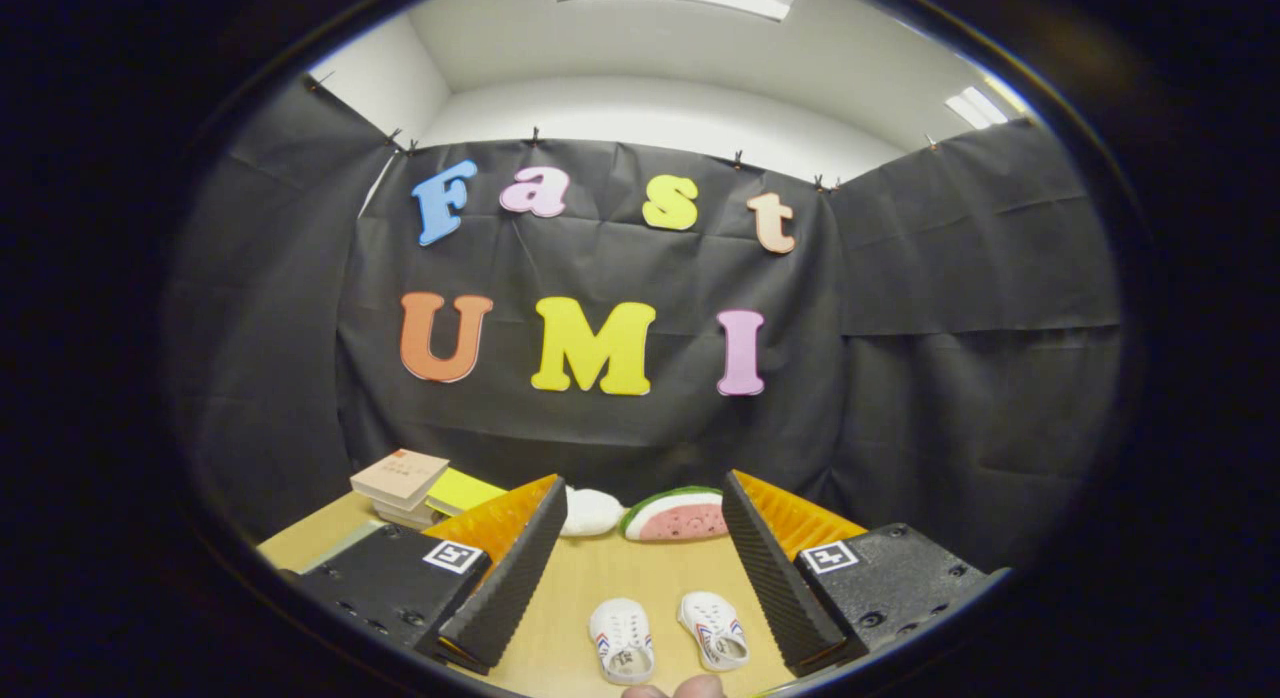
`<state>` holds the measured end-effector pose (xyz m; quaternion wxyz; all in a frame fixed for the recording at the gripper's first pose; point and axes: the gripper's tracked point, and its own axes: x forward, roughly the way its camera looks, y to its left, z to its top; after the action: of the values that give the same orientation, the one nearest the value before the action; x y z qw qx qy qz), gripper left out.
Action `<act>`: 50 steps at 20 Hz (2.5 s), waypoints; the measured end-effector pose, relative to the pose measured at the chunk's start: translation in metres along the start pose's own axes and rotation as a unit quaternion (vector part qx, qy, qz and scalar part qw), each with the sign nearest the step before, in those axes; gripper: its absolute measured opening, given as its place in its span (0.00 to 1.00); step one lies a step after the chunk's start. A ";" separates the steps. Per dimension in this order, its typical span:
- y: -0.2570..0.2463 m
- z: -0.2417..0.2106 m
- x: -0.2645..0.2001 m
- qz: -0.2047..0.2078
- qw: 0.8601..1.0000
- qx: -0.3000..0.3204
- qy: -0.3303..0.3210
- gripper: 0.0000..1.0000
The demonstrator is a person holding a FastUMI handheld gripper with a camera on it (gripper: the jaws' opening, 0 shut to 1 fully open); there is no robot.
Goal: Open the storage box then place both shoes into the box .Put the left shoe in first, then the right shoe, with the right side of both shoes facing outward in a uniform manner.
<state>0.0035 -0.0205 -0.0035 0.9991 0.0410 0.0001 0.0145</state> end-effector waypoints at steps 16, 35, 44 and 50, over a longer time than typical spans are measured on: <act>0.032 -0.039 0.038 0.169 0.983 -0.008 0.066 1.00; 0.121 -0.216 0.003 0.419 0.839 0.130 0.322 1.00; 0.163 -0.253 -0.012 0.450 0.753 0.240 0.417 1.00; 0.185 -0.268 -0.008 0.455 0.694 0.294 0.474 1.00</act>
<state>-0.0107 0.1855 -0.2552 0.6746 0.3156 0.4596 0.4838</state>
